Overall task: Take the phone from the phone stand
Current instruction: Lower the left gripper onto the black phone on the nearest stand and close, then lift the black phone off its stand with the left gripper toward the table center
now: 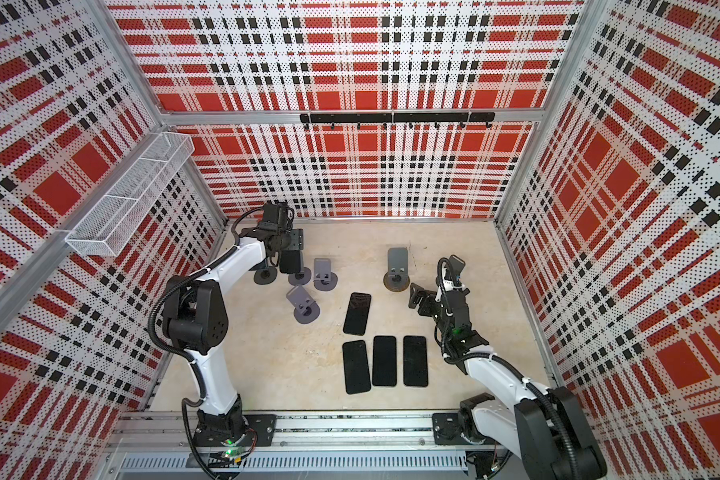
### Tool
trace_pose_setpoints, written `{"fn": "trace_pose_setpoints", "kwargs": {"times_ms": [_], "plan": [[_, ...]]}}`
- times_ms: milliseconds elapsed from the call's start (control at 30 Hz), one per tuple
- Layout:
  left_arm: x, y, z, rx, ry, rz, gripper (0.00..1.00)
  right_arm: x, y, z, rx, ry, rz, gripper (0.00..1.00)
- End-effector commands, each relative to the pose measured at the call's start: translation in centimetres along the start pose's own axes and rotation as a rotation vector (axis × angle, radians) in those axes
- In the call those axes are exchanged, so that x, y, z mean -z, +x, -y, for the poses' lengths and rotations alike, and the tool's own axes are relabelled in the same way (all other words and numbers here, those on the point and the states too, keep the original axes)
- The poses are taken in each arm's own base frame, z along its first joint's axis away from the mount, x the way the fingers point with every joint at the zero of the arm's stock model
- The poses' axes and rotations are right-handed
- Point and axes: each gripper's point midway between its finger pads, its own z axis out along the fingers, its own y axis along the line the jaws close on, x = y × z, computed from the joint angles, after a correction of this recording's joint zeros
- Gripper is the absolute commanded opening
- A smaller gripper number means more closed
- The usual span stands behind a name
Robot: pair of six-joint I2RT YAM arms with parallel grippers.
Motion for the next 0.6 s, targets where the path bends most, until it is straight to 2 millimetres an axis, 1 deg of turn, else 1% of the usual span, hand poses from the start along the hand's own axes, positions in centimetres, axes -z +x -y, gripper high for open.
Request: {"fn": "trace_pose_setpoints", "kwargs": {"times_ms": [0, 167, 400, 567], "plan": [[0.8, -1.3, -0.2, 0.0, -0.019, 0.037, 0.7, 0.2, 0.0, 0.1, -0.007, 0.002, 0.015, 1.0], [2.6, -2.7, 0.3, 0.014, 0.01, 0.077, 0.7, 0.1, 0.0, 0.1, -0.007, 0.002, 0.014, 1.0], [6.4, -4.9, 0.6, 0.053, 0.062, 0.148, 0.68, 0.1, 0.0, 0.1, -0.006, 0.0, 0.013, 1.0], [8.6, -5.9, 1.3, 0.073, 0.114, 0.182, 0.67, 0.1, -0.1, 0.0, -0.007, -0.001, 0.015, 1.0]]}}
